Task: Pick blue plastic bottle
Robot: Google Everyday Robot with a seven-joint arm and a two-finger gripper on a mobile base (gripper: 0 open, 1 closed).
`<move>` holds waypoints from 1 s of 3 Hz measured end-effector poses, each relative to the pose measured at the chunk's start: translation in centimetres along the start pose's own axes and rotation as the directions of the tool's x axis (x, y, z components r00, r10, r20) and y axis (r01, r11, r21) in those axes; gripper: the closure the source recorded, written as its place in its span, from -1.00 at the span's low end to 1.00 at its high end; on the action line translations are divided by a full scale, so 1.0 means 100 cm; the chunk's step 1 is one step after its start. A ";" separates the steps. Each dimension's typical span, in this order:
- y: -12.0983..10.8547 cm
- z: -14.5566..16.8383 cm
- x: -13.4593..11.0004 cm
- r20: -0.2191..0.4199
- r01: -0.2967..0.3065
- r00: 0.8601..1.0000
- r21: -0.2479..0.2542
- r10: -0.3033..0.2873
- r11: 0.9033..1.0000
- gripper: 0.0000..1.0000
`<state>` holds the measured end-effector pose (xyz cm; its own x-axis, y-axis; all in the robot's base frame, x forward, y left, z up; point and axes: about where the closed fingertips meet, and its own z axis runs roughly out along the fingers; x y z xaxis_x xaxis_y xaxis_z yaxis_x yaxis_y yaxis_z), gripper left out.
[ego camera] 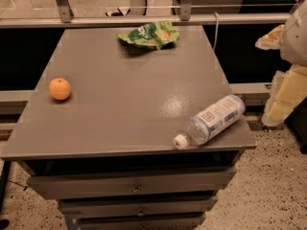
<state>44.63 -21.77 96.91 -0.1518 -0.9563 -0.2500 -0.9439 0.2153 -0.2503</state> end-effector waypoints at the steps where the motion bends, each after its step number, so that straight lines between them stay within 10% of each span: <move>1: -0.003 0.031 0.001 0.107 0.114 0.988 -0.063 -0.107 0.991 -1.00; 3: 0.012 0.084 -0.007 0.256 0.299 0.932 -0.137 -0.258 0.944 -1.00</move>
Offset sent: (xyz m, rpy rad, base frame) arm 0.0150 0.0159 -0.0958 0.2113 0.0900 0.4517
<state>46.04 -19.19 88.93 0.1769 -0.8958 -0.4078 -0.9770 -0.1097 -0.1829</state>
